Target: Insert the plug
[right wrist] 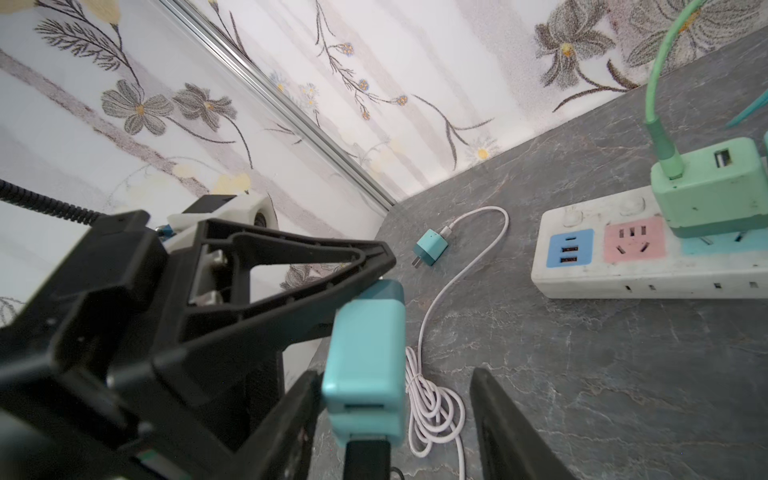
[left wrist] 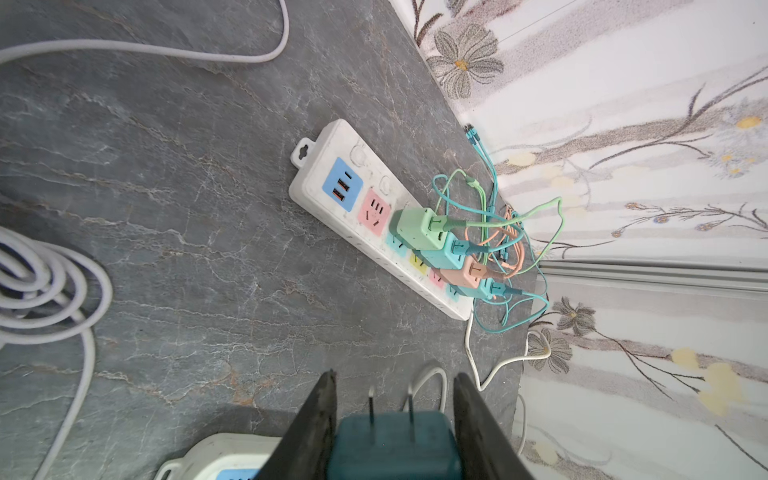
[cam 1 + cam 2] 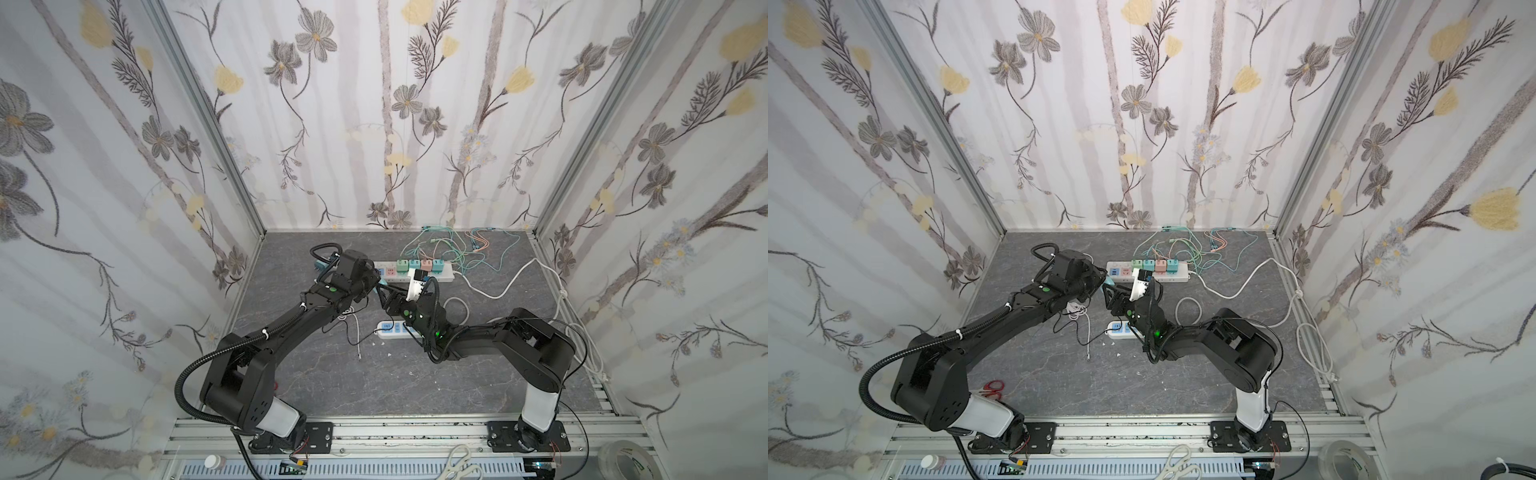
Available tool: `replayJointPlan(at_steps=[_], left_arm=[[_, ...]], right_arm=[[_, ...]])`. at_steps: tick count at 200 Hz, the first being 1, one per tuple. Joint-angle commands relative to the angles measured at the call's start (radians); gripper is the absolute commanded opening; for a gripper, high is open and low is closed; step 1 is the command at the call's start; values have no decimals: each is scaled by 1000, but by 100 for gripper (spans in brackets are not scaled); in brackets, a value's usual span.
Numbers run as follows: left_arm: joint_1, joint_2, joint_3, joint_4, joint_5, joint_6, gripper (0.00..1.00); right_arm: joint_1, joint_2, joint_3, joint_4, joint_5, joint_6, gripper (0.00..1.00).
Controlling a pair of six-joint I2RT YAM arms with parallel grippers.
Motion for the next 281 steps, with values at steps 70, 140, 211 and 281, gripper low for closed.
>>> replayJointPlan(at_steps=[70,140,211,281], left_arm=[[0,0,-27,100,15,-50,29],[1,-10,-31,107,28,-25,34],[46,-236,8,-170,-218,322,96],[65,-341,-5,-293,-291,525,100]], right_arm=[[-3,53,34,92,-34,13,45],[-11,12,33,71,-68,-36,9],[-285,-392,59,-325,-474,-181,0],[-536,-622,484,-949,-631,-428,0]])
